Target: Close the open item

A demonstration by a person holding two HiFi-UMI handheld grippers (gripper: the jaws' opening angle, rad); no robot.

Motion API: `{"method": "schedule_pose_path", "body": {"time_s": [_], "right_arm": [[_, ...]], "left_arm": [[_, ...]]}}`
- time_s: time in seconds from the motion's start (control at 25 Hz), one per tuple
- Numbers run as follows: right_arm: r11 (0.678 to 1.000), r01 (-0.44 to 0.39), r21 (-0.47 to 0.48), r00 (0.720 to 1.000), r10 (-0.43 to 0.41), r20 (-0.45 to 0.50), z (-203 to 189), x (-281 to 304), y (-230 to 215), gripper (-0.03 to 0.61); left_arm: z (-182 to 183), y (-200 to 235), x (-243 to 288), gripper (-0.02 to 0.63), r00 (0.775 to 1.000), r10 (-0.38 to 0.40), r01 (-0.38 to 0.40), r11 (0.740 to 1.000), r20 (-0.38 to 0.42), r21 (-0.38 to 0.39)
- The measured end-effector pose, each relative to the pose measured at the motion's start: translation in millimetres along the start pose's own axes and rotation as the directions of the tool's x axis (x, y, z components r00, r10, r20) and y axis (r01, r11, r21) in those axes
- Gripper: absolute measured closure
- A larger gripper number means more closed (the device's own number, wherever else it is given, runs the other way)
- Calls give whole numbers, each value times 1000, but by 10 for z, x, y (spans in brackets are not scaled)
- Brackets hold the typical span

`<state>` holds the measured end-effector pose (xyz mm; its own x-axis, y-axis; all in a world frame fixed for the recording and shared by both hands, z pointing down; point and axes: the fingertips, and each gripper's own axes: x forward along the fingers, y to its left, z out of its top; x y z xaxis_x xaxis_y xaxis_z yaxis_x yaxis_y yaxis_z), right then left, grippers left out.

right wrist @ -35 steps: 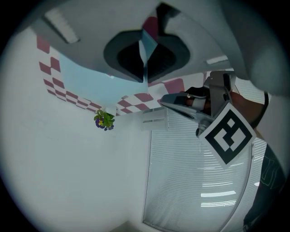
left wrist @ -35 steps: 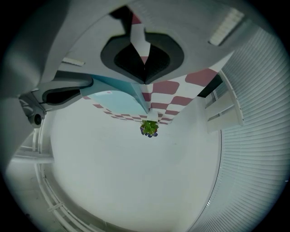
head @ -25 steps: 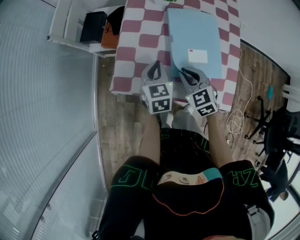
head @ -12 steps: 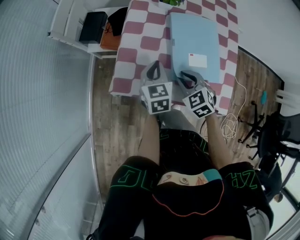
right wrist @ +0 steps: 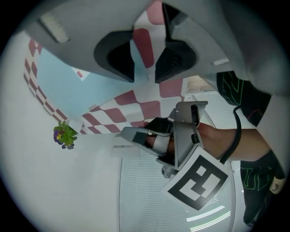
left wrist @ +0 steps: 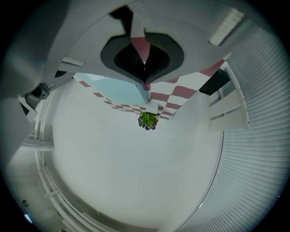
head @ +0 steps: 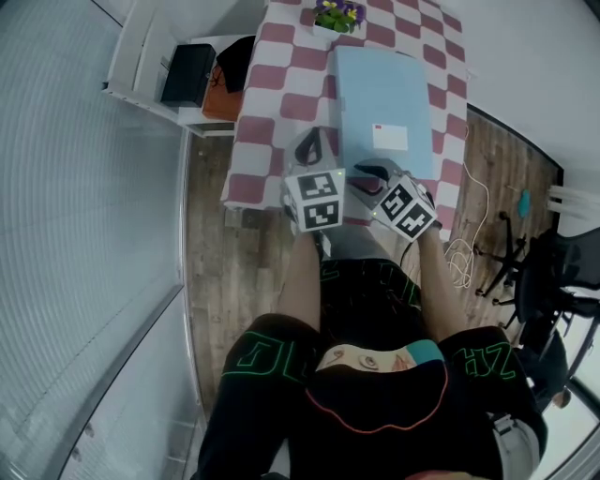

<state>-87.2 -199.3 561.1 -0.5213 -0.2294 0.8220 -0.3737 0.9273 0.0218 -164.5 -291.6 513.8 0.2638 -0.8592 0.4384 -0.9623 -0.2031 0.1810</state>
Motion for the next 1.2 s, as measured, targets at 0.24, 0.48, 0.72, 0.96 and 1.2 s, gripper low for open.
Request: {"method": "schedule_pose_path", "body": {"time_s": [0.24,0.48,0.72,0.96,1.2], "right_arm": [[991,102,89,989,-111,97,196,-20,-429,562],[972,166,167,977,-185,104,285,83,-815,574],[955,222,197,966,-243,91,373,190,-1156,575],[960,214,181,972,-228,60,445,354,-1322,575],[976,184,118,982,-187,14,477,456,-1433,575]], "left_arm": [[158,65,109,606,1000,11,-11,1000,16,18],[240,177,249,606,1000,19,-19,999,5,26],[179,235,419,606,999,20,-20,1000,-29,3],[100,272,582,606,998,21,-22,1000,-64,-15],[175,337,762,606,997,32,-34,999,-67,-22]]}}
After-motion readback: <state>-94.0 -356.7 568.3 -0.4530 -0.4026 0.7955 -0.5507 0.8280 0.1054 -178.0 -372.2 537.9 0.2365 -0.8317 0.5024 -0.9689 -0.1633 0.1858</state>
